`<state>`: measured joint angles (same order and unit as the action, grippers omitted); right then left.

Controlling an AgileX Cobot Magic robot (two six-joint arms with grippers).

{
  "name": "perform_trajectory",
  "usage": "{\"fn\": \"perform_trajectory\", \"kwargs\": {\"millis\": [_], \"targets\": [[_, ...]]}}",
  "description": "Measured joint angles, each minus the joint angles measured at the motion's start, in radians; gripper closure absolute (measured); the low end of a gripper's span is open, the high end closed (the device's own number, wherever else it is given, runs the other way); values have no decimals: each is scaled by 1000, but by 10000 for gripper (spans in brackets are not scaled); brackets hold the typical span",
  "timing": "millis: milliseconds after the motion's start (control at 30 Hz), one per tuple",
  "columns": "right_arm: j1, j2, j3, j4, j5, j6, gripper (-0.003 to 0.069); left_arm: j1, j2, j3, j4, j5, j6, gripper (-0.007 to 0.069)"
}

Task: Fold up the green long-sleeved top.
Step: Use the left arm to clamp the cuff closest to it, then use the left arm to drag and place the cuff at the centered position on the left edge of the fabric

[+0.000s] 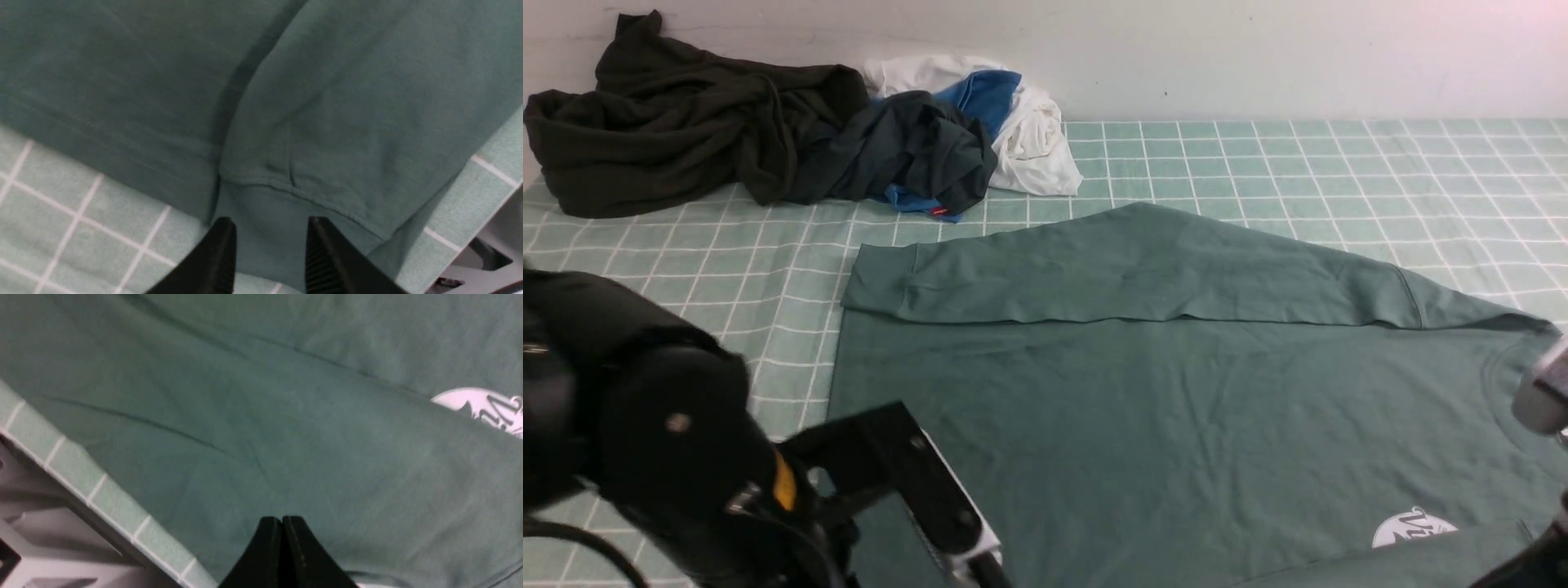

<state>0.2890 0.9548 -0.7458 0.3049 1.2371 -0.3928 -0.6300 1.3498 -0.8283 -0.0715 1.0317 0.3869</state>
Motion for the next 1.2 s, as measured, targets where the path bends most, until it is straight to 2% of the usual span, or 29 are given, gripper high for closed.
{"fn": "perform_trajectory", "kwargs": {"millis": [167,267,367,500,567,600,633,700,767,900,1000,1200], "targets": [[9,-1,25,-14,-25,4,673,-11,176,0,72,-128,-60,221],[9,-1,24,-14,-69,4,673,-11,246,-1,87,-170,-73,186],[9,-1,24,-17,-97,3,673,-11,285,-2,72,-171,-74,188],[9,-1,26,-22,-141,3,673,-11,329,-8,38,-156,-74,263],[9,-1,26,-22,-160,3,673,-11,331,-11,21,-135,-74,385],[9,-1,26,-22,-160,3,673,-11,331,-11,20,-133,-74,397],[9,-1,26,-22,-169,3,673,-11,331,-16,11,-117,-74,484],[9,-1,26,-23,-178,3,673,-11,330,-39,13,-86,-68,579],[9,-1,27,-24,-190,3,673,-11,327,-83,39,-46,-62,604],[9,-1,28,-28,-217,3,673,-11,327,-200,110,34,-57,607],[9,-1,29,-45,-248,3,673,-11,331,-367,171,115,-55,607],[9,-1,29,-107,-269,46,673,-4,394,-629,195,176,-36,607]]}}
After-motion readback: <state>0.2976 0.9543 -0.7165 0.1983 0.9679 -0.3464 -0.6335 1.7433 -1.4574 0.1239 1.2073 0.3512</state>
